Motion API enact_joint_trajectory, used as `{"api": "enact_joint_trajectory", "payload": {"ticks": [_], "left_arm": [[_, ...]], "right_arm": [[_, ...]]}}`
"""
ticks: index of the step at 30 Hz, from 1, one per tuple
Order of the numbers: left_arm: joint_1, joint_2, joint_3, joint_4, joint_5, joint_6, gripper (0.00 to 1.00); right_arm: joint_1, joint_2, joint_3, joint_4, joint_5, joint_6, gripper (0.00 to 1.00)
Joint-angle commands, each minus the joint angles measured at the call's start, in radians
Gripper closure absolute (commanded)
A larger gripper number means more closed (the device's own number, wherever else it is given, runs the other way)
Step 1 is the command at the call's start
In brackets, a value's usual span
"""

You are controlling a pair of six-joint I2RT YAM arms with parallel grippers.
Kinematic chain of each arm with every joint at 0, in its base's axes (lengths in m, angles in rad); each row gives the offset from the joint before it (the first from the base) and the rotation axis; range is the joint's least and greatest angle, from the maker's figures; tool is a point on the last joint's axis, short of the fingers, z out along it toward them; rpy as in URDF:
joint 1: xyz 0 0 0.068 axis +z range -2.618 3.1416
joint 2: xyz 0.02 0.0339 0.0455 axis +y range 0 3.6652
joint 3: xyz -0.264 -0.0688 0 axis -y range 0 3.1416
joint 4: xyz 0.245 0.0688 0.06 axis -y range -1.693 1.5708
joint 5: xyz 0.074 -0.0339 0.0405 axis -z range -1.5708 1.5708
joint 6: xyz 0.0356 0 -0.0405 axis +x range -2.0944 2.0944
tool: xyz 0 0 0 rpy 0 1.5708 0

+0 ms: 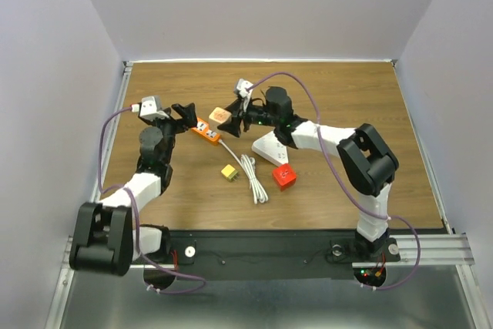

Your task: Insert the plug

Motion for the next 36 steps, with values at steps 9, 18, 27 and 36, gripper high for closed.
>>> {"api": "enact_joint_trajectory", "payload": {"ticks": [9, 18, 27, 36], "left_arm": [[0.042, 0.274, 0.152, 0.163, 0.145, -0.094, 0.02], [0.059, 0.307, 0.152, 0.198, 0.176, -0.107, 0.04], [0.063, 0.281, 0.140, 0.206, 0.203, -0.114, 0.05], [0.063, 0.254, 0.126, 0.201, 0.183, -0.116, 0.05]], "right_arm": [[0.063, 0.162, 0.204, -0.135, 0.022, -0.237, 1.00], [0.073, 0.214, 0.218, -0.074, 0.032, -0.283, 1.00], [0.075, 0.274, 0.264, -0.043, 0.032, -0.296, 1.00], [0.078, 0.279, 0.238, -0.022, 0.095, -0.271, 1.00]]}}
